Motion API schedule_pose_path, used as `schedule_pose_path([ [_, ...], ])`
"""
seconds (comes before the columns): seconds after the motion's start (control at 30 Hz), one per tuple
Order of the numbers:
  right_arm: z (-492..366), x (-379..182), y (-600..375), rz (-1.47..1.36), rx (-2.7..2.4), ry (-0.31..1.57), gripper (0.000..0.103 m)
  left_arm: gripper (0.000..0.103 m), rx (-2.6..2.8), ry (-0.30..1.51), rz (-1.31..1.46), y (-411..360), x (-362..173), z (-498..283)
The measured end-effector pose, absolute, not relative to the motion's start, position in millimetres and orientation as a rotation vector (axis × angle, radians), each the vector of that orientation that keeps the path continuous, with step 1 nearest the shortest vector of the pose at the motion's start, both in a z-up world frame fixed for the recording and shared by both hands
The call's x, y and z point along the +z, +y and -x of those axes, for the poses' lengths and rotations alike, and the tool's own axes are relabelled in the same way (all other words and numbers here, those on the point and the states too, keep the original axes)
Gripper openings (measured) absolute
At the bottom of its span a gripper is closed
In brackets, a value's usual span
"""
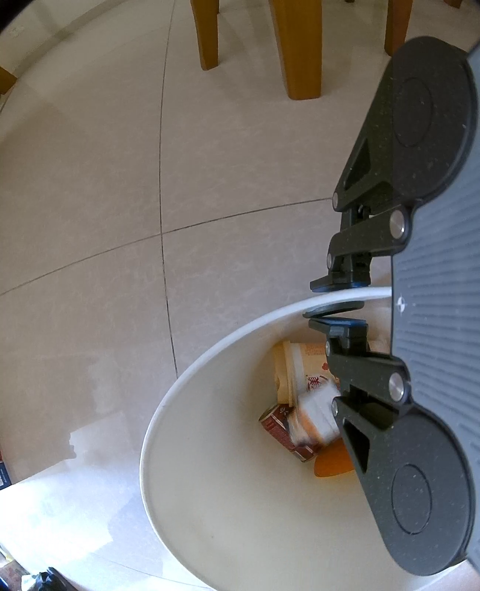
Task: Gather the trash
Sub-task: 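Carry the yogurt drink bottle over the bin with the left tool and release it, then move the left tool back to the floor and grasp the red-printed plastic wrapper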
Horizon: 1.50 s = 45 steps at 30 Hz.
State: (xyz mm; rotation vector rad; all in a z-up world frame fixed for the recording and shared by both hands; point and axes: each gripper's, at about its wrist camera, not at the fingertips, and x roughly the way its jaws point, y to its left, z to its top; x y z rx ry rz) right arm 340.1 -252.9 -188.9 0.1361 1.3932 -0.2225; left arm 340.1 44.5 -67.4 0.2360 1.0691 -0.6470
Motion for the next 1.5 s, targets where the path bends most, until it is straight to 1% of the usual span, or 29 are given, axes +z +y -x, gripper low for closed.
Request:
schedule_pose_path([
  [0.07, -340, -189, -252, -0.133, -0.221, 1.393, 0.016, 0.094, -0.616, 1.077, -0.243, 63, -72, -341],
  [0.17, -340, -190, -252, -0.133, -0.220, 1.392, 0.016, 0.095, -0.553, 1.138, -0.243, 97, -82, -344],
  [0.27, -340, -189, -251, -0.124, -0.215, 1.393, 0.016, 0.095, -0.489, 1.134, -0.218, 137, -95, -341],
  [0.53, -338, -189, -249, -0.122, -0.215, 1.384, 0.016, 0.095, -0.289, 1.139, -0.186, 234, -155, -319],
  [0.63, -336, -188, -251, -0.131, -0.211, 1.379, 0.016, 0.094, -0.220, 1.162, -0.130, 267, -184, -310],
  [0.73, -336, -187, -252, -0.128, -0.210, 1.379, 0.016, 0.093, -0.164, 1.212, -0.078, 292, -216, -304],
  [0.97, -334, -186, -251, -0.127, -0.213, 1.373, 0.016, 0.091, -0.097, 1.254, -0.045, 310, -274, -305],
  [1.03, -334, -186, -250, -0.121, -0.212, 1.371, 0.016, 0.086, -0.089, 1.257, -0.053, 308, -288, -306],
  [1.13, -334, -186, -248, -0.110, -0.214, 1.372, 0.016, 0.082, -0.079, 1.251, -0.111, 308, -306, -306],
  [1.2, -334, -186, -247, -0.110, -0.216, 1.373, 0.016, 0.074, -0.056, 1.259, -0.130, 308, -318, -308],
  [1.23, -334, -186, -247, -0.110, -0.215, 1.372, 0.016, 0.073, -0.043, 1.260, -0.128, 309, -323, -309],
  [1.33, -334, -186, -246, -0.111, -0.216, 1.371, 0.016, 0.061, -0.028, 1.268, -0.111, 311, -331, -313],
  [1.4, -334, -186, -246, -0.105, -0.215, 1.373, 0.016, 0.051, -0.036, 1.276, -0.102, 312, -333, -312],
  [1.43, -335, -186, -246, -0.106, -0.217, 1.373, 0.017, 0.049, -0.045, 1.279, -0.098, 311, -332, -311],
  [1.5, -335, -186, -246, -0.105, -0.217, 1.374, 0.017, 0.040, -0.060, 1.276, -0.100, 310, -330, -311],
])
